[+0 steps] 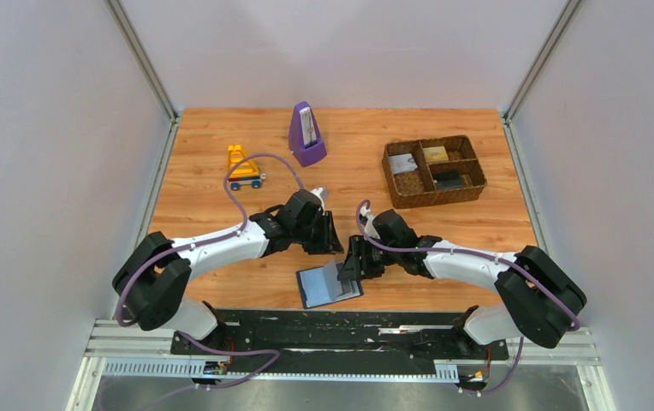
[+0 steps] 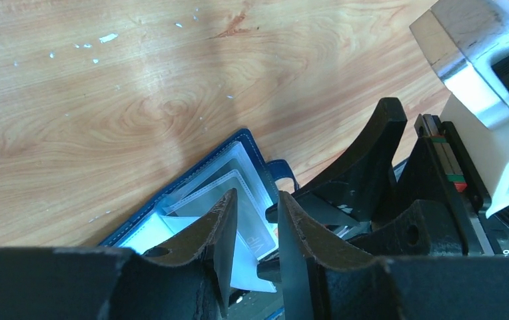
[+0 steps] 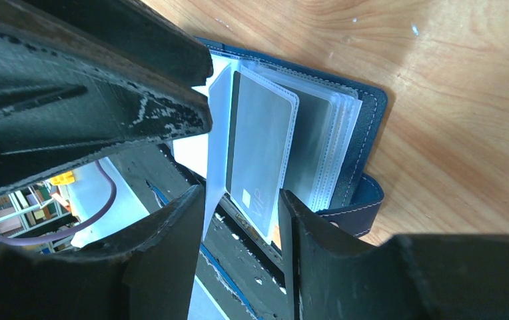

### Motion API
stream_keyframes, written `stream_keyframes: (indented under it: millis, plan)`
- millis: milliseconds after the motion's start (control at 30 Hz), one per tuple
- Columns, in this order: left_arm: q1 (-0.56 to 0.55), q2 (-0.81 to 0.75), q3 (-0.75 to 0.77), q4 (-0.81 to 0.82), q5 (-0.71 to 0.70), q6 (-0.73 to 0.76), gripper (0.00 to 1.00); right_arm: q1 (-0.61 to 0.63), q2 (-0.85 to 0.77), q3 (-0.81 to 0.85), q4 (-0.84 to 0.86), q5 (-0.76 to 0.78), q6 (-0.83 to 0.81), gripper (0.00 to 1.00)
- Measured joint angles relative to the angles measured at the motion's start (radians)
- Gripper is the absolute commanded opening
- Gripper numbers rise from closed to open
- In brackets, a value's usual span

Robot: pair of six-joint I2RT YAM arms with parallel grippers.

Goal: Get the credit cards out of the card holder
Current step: Remove the credit card from the card holder.

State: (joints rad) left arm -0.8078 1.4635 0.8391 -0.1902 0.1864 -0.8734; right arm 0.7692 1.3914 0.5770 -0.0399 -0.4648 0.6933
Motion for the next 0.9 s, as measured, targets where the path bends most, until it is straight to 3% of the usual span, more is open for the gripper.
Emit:
stream_keyframes:
  millis: [500,900]
  plan:
    - [0.0,0.066,0.003,-0.038,0.101,0.003,0.35,0.0,-0.008,0.0,0.0,0.002,0.0,0.47]
    - [0.0,-0.002,-0.011,-0.153,0.082,0.045,0.35,0.001,-0.064,0.0,-0.039,0.013,0.0,0.47]
